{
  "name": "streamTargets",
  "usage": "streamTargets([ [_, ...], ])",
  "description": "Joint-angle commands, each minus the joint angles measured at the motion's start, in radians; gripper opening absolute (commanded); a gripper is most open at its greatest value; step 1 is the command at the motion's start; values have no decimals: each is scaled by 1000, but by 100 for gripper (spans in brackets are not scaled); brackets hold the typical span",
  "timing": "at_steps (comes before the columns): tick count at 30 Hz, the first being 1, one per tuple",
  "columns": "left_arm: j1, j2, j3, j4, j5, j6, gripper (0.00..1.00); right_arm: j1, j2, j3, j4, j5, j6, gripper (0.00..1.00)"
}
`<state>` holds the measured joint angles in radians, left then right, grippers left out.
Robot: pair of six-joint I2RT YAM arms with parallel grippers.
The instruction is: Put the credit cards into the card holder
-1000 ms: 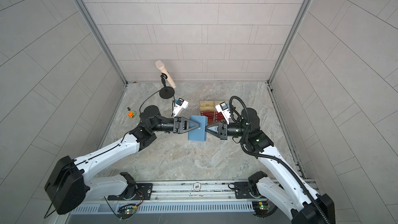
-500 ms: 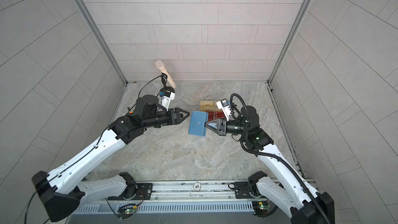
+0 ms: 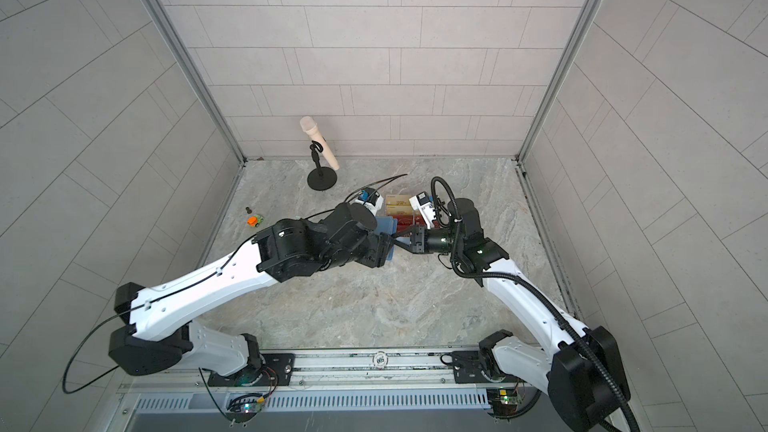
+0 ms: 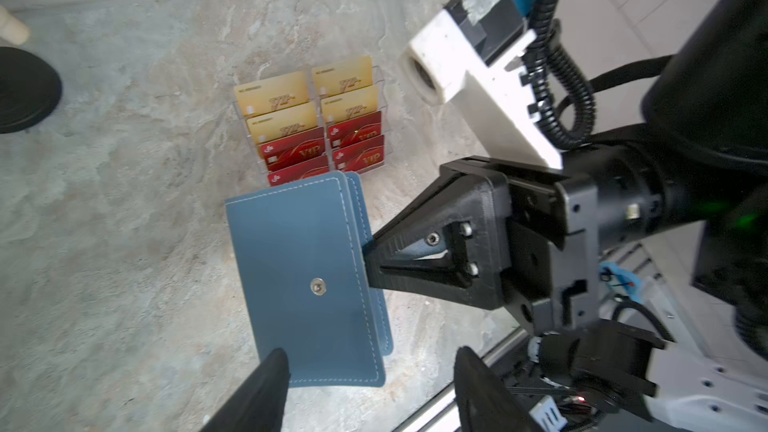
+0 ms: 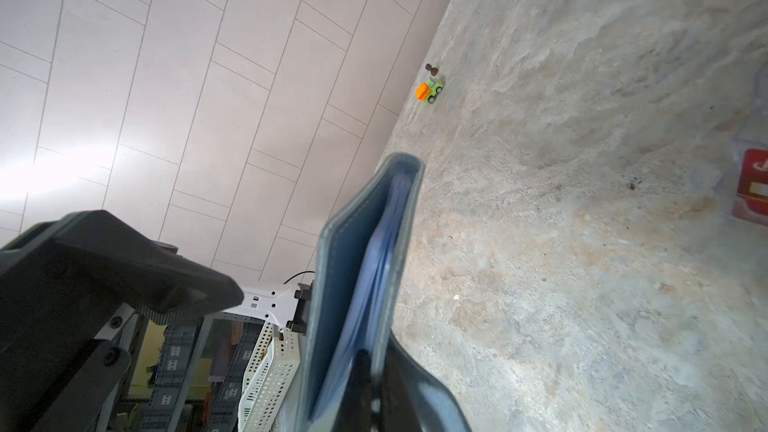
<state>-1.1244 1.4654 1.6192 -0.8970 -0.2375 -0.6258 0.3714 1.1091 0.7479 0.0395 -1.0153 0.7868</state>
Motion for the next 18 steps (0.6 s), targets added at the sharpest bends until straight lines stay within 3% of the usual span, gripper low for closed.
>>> streamTargets([
  [1,-2,60,58,-128,-119,30,69,12,-2,0,34,-4,-29,0],
  [10,-1,159,144,-188,-162,83,70,26,6,-2,48,-12,-24,0],
  [18,8,181,153,-218,-171,80,56,28,-9,-14,48,-14,-29,0],
])
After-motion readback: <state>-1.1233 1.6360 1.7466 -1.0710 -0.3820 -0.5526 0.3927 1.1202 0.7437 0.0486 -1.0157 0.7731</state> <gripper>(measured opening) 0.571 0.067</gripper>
